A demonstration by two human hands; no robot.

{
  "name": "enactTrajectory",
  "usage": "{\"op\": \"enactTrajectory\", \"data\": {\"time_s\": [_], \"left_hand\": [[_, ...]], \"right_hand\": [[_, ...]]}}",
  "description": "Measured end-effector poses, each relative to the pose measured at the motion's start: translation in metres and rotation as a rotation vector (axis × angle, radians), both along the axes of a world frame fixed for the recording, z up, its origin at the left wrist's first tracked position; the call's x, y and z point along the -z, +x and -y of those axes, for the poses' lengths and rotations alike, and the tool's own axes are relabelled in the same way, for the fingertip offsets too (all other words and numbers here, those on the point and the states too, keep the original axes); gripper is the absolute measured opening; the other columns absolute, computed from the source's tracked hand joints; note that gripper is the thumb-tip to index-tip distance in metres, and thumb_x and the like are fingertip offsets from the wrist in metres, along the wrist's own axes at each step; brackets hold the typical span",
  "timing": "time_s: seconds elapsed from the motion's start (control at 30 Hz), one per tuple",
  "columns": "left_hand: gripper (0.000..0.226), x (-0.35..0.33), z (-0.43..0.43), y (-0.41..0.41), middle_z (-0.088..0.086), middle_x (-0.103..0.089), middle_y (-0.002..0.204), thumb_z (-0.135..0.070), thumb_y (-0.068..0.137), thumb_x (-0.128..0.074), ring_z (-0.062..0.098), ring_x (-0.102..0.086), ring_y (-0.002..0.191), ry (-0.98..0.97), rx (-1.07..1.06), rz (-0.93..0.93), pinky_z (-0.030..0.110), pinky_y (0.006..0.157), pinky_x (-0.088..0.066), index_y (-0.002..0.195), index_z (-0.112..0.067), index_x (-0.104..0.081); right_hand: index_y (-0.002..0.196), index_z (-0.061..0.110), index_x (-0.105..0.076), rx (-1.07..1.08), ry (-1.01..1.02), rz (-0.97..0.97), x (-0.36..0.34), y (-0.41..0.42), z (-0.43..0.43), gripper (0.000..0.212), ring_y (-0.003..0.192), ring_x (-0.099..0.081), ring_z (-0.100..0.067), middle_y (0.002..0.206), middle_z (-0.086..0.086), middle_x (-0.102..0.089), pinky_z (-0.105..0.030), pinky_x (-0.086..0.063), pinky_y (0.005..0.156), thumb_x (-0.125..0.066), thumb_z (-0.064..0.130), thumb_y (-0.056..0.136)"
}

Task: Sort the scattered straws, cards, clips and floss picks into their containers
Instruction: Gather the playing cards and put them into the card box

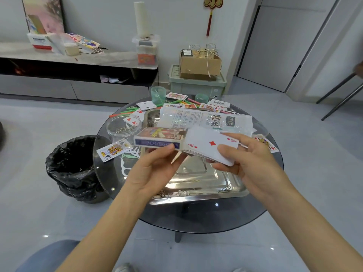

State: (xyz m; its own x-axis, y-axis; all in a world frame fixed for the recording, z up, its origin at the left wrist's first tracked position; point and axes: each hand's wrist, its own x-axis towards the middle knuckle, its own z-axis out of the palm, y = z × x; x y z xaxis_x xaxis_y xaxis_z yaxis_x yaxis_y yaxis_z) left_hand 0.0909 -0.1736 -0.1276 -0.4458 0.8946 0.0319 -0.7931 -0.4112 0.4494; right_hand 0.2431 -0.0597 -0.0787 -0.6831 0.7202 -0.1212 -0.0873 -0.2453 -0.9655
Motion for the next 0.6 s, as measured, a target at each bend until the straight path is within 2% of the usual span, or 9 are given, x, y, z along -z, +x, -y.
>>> {"op": "enactTrajectory", "data": {"time_s": [0.1, 0.27, 0.4, 0.6], "left_hand": [[0.07, 0.002, 0.002, -0.004, 0.017, -0.068, 0.111, 0.011, 0.035, -0.088, 0.03, -0.066, 0.103, 0.012, 0.026, -0.069, 0.038, 0.081, -0.056, 0.101, -0.005, -0.072], [0.063, 0.005, 0.008, -0.005, 0.014, -0.071, 0.104, 0.012, 0.035, -0.089, 0.028, -0.068, 0.1, -0.009, 0.129, -0.144, 0.035, 0.076, -0.057, 0.093, -0.007, -0.076], [0.065, 0.008, 0.01, -0.001, 0.017, -0.07, 0.107, 0.013, 0.032, -0.09, 0.032, -0.067, 0.101, -0.069, 0.209, -0.135, 0.038, 0.074, -0.058, 0.093, -0.006, -0.076], [0.064, 0.009, 0.009, 0.003, 0.017, -0.07, 0.107, 0.011, 0.031, -0.091, 0.033, -0.067, 0.101, -0.08, 0.188, -0.117, 0.038, 0.072, -0.058, 0.091, -0.006, -0.077]], "right_hand": [[0.107, 0.002, -0.061, -0.117, -0.077, 0.052, -0.001, 0.007, -0.006, 0.025, 0.068, -0.071, -0.032, 0.088, -0.013, -0.074, -0.021, -0.054, 0.046, -0.058, -0.008, 0.084], [0.11, 0.002, -0.06, -0.248, -0.028, 0.166, -0.014, 0.012, -0.023, 0.029, 0.059, -0.069, -0.022, 0.084, -0.01, -0.074, -0.018, -0.049, 0.039, -0.059, -0.007, 0.082], [0.112, 0.002, -0.061, -0.364, 0.079, 0.251, -0.032, 0.006, -0.033, 0.035, 0.067, -0.07, -0.017, 0.09, -0.011, -0.074, -0.017, -0.047, 0.038, -0.064, -0.002, 0.077], [0.11, 0.002, -0.061, -0.313, 0.07, 0.28, -0.032, -0.003, -0.039, 0.027, 0.063, -0.069, -0.016, 0.084, -0.012, -0.074, -0.016, -0.045, 0.036, -0.06, -0.004, 0.084]]}}
